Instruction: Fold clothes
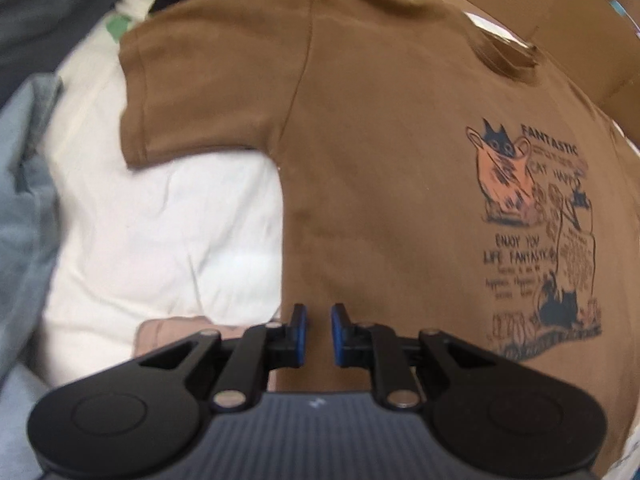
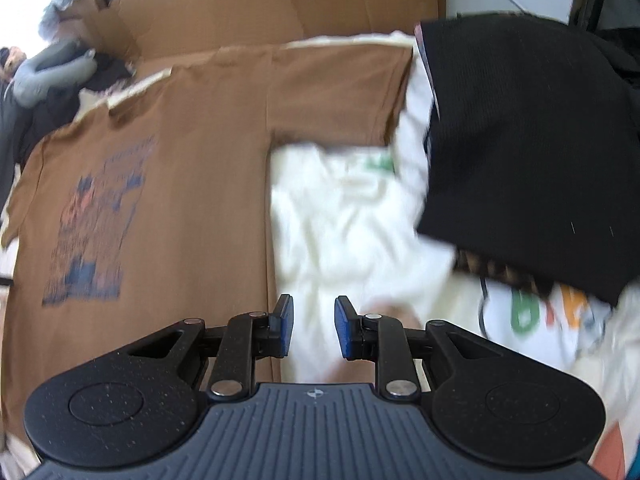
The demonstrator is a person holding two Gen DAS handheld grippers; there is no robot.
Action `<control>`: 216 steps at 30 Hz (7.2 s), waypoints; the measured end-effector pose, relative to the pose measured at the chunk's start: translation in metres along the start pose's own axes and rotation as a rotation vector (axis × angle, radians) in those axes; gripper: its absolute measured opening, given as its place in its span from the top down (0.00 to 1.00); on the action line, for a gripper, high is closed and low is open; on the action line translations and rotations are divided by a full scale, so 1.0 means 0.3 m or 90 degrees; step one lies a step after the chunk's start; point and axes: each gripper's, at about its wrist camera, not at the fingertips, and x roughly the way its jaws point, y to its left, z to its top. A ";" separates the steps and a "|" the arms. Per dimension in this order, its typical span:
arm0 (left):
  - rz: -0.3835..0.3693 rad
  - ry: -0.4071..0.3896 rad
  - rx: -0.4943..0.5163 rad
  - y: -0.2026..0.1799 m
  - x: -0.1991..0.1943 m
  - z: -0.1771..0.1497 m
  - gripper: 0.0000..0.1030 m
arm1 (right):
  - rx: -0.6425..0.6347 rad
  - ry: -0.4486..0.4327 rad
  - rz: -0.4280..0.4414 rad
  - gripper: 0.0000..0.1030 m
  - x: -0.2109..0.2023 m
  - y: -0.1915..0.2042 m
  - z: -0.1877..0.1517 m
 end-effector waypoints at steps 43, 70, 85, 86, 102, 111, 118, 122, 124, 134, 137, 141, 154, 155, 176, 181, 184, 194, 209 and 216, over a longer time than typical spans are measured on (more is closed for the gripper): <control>0.027 -0.184 0.056 -0.240 0.079 0.723 0.89 | -0.174 -0.044 0.031 0.80 0.496 0.143 0.518; -0.077 -0.238 0.181 -0.394 0.242 0.996 0.86 | -0.245 -0.094 0.085 0.75 0.819 0.550 0.898; -0.076 -0.246 0.223 -0.450 0.243 0.987 0.86 | -0.257 -0.098 0.101 0.74 0.802 0.605 0.895; -0.077 -0.242 0.228 -0.455 0.246 0.982 0.86 | -0.254 -0.099 0.101 0.75 0.801 0.602 0.896; -0.060 -0.231 0.285 -0.500 0.289 0.967 0.88 | -0.278 -0.104 0.085 0.74 0.844 0.622 0.930; -0.047 -0.291 0.296 -0.496 0.232 1.009 0.95 | -0.303 -0.115 0.087 0.57 0.881 0.690 1.011; -0.048 -0.272 0.267 -0.503 0.248 1.036 0.92 | -0.325 -0.077 0.100 0.55 0.955 0.751 1.041; -0.088 -0.314 0.174 -0.414 0.140 1.053 0.93 | -0.354 -0.055 0.105 0.64 0.991 0.776 1.020; -0.091 -0.320 0.152 -0.372 0.092 1.057 0.93 | -0.365 -0.049 0.110 0.76 1.000 0.786 1.017; -0.060 -0.276 0.153 -0.289 0.120 1.014 0.97 | -0.344 -0.104 0.115 0.90 0.932 0.783 1.088; -0.053 -0.261 0.148 -0.288 0.157 0.998 0.97 | -0.320 -0.124 0.124 0.88 0.899 0.753 1.115; -0.043 -0.242 0.142 -0.287 0.207 0.977 0.97 | -0.347 -0.106 0.089 0.88 0.890 0.696 1.120; -0.049 -0.246 0.107 -0.262 0.224 0.940 0.98 | -0.402 -0.049 0.052 0.64 0.960 0.676 1.037; -0.054 -0.253 0.107 -0.260 0.209 0.931 0.97 | -0.400 -0.044 0.043 0.64 0.975 0.679 1.036; -0.149 -0.252 0.092 -0.600 0.163 0.735 0.93 | -0.345 -0.099 0.101 0.64 0.800 0.745 0.882; -0.128 -0.263 0.097 -0.685 0.189 0.722 0.93 | -0.355 -0.073 0.110 0.64 0.807 0.792 0.776; -0.119 -0.261 0.093 -0.706 0.213 0.741 0.93 | -0.351 -0.063 0.109 0.64 0.827 0.809 0.736; -0.119 -0.295 0.059 -0.706 0.247 0.830 0.94 | -0.343 -0.084 0.088 0.62 0.911 0.892 0.763; -0.121 -0.346 -0.023 -0.499 0.102 0.738 0.92 | -0.273 -0.148 0.088 0.62 0.791 0.717 0.843; -0.051 -0.338 -0.060 -0.294 0.057 0.697 0.92 | -0.291 -0.159 0.042 0.62 0.732 0.557 0.863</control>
